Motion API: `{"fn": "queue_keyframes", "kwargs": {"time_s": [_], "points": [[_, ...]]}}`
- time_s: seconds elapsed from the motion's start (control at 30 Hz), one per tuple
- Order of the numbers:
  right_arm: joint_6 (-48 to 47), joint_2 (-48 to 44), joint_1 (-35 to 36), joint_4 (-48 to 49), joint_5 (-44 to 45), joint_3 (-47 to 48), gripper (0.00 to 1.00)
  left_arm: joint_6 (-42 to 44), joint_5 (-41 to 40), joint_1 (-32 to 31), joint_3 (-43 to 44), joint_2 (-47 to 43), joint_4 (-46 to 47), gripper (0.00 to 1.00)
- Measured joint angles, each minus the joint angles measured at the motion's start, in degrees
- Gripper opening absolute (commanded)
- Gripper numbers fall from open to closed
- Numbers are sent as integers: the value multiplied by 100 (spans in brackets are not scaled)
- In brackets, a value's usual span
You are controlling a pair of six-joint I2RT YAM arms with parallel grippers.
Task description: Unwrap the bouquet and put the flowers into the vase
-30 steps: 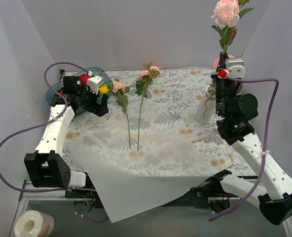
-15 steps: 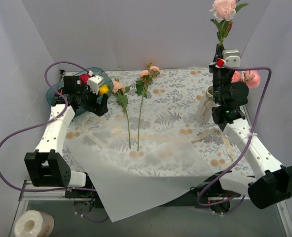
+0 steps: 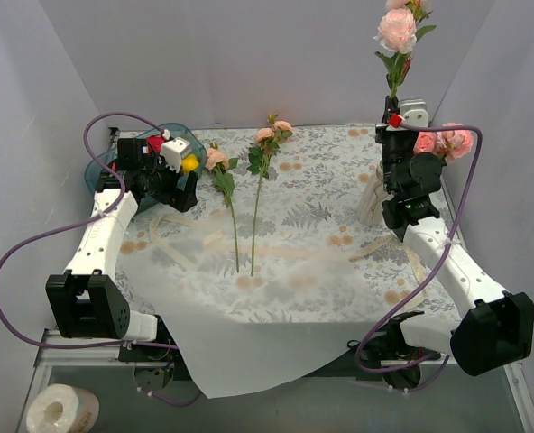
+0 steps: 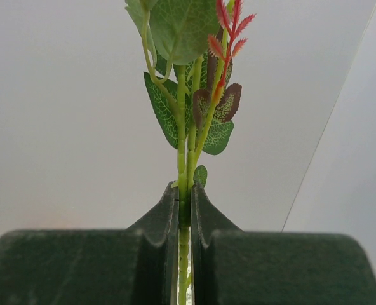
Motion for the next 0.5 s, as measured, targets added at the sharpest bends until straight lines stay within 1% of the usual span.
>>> {"fn": "queue_keyframes", "kwargs": {"time_s": [0.27, 0.37, 0.4, 0.47, 0.5], "points": [[120, -7, -33, -4, 68, -435, 1, 2, -17, 0, 0, 0, 24, 98], [166, -7, -42, -127, 129, -448, 24, 9, -37, 0, -7, 0, 42, 98], [199, -7, -44, -186, 149, -448, 34, 13, -42, 0, -9, 0, 44, 98], [254, -9, -55, -343, 192, -446, 40, 24, -42, 0, -17, 0, 61, 98], [245, -13, -55, -420, 197, -446, 45, 26, -42, 0, -20, 0, 66, 98]]}}
